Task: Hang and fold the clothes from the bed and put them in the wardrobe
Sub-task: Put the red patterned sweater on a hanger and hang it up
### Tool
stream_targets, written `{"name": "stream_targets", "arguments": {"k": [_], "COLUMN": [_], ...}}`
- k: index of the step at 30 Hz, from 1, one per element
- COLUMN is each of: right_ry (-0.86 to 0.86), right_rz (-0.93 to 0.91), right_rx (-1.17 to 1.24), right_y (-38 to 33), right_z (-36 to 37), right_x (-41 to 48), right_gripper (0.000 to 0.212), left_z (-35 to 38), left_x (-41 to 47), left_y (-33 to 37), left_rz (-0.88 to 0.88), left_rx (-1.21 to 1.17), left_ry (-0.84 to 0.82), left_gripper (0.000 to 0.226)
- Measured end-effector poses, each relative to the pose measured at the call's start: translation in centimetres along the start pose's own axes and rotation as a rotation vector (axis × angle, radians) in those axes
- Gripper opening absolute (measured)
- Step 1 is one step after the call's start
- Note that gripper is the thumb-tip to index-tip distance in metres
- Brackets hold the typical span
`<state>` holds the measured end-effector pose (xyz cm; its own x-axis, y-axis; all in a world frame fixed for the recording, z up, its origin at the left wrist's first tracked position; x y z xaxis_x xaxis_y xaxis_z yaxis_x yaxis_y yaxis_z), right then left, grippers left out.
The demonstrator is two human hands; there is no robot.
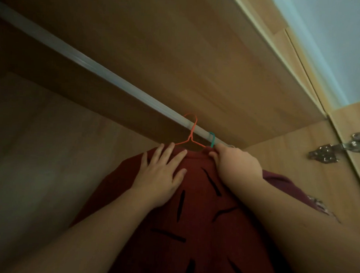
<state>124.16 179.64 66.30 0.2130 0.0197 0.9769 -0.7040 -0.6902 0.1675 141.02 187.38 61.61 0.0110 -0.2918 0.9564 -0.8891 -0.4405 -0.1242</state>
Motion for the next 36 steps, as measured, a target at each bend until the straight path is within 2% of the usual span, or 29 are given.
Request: {"name": "stream_targets", "arguments": {"k": [3,8,9,12,15,19,25,30,36], "right_ry": [-0.053,-0.102,-0.101,-0.123,-0.238,-0.297,-0.532,-0.695,-0.876], "right_rz": [-0.027,-0.002,-0.013,-0.057,-0.08,-0.023,0.146,0.339,0.574], "right_rx": [-0.029,-0.037,-0.051,-0.127,-0.104,-0.102,-0.115,-0.147,-0.317], "right_y": [-1.1,-1.2,-1.3,-1.3,0.2,4.4,14.3,22.3,30.3], "right_z": [0.4,0.1,-0.2,-1.8,-3.4,-7.2,-15.3,-27.6,-43.3], "right_x": [-1.1,-2.8,-3.5,-7.1,-12.4,-21.5,-38.1,-54.5,-71.2], "right_gripper": [0.032,0.029,0.032,0.061,0.067,0.068,0.065,0.065,0.066], "left_z": [0.0,-0.3,-0.8,-2.7,-4.6,-5.9,-6.4,-9.6,-17.2], "left_x": [-1.7,-4.6,-5.2,-7.4,-10.8,-16.7,-27.1,-38.3,-50.3], "left_y": [-0.8,-0.5,-0.1,2.1,6.5,14.8,29.5,45.5,65.7], "left_rz": [-0.012,-0.053,-0.061,-0.075,-0.032,0.048,0.11,0.159,0.374], "left_rx": [-0.012,-0.05,-0.063,-0.097,-0.134,-0.202,-0.306,-0.569,-0.775], "left_ry": [-0.016,-0.135,-0.147,-0.153,-0.185,-0.25,-0.438,-0.689,-0.858], "left_gripper": [0.061,0.061,0.061,0.063,0.065,0.067,0.075,0.067,0.07]}}
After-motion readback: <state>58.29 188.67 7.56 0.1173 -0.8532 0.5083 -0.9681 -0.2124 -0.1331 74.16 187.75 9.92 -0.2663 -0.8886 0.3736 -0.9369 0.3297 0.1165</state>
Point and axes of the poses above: each hand's wrist, its own x-axis towards the middle knuckle, its own z-axis out of the palm, y = z × x, the point moved 8 cm from there along x, towards the middle knuckle, and after that the axes turned 2 degrees about -y, right-handed, at the moved point
